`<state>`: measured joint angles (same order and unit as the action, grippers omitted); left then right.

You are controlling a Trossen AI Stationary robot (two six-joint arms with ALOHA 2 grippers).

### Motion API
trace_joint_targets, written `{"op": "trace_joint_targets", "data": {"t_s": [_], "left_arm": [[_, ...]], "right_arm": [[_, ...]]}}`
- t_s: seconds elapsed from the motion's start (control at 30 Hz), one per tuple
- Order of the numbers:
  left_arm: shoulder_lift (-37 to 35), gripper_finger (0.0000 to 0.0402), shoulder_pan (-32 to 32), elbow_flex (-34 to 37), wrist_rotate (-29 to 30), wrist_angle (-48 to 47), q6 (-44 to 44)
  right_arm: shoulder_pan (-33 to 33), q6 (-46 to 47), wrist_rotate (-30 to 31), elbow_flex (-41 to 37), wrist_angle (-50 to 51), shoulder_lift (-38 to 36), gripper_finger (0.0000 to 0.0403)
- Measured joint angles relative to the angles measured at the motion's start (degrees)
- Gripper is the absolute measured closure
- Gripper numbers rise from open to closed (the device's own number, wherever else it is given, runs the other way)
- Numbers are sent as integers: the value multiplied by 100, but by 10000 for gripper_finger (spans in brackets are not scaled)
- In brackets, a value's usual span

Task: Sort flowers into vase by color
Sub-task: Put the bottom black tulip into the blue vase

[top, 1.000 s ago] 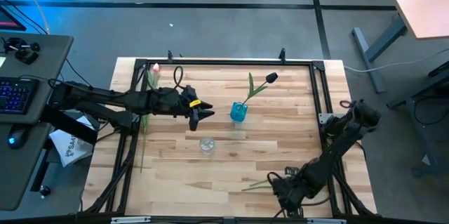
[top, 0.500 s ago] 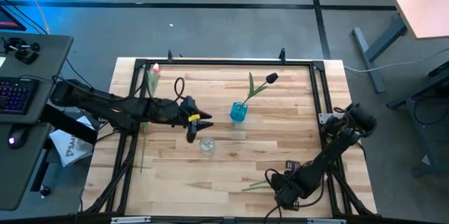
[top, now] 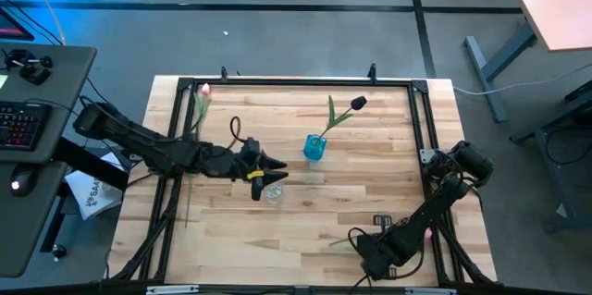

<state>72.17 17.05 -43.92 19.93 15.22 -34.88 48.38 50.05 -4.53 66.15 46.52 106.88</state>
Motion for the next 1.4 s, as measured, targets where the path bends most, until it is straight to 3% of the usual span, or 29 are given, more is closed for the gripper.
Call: {"op": "trace_joint_targets", "data": {"t_s": [0.2,0.3,0.43,0.53,0.67,0.83,0.97,1.2,1.4], "left_arm": [[-409,250,-40,-80,139,1079,446],[-658,250,-139,-238,207,1109,768],[-894,250,-161,-409,417,1104,1353],[-1006,250,-163,-577,587,998,1836],[-1016,242,-165,-866,652,728,2425],[-545,214,-123,-1097,288,290,2246],[-138,186,31,-1241,231,291,2229],[435,156,335,-1863,227,510,2753],[932,147,403,-2376,218,500,3404]], "right_arm": [[-13,-443,50,430,1071,-985,398],[-12,-404,527,569,1389,-1562,400],[-62,-71,1680,647,1308,-2448,401],[-154,-30,2919,647,772,-3003,401],[-501,-1072,4070,664,-419,-3391,402],[-1244,-2864,4061,660,-2289,-3269,402],[-1615,-3785,3712,654,-3164,-3084,402],[-2100,-4530,3657,654,-4205,-3024,403],[-2373,-4605,3049,654,-4410,-2982,403]]}}
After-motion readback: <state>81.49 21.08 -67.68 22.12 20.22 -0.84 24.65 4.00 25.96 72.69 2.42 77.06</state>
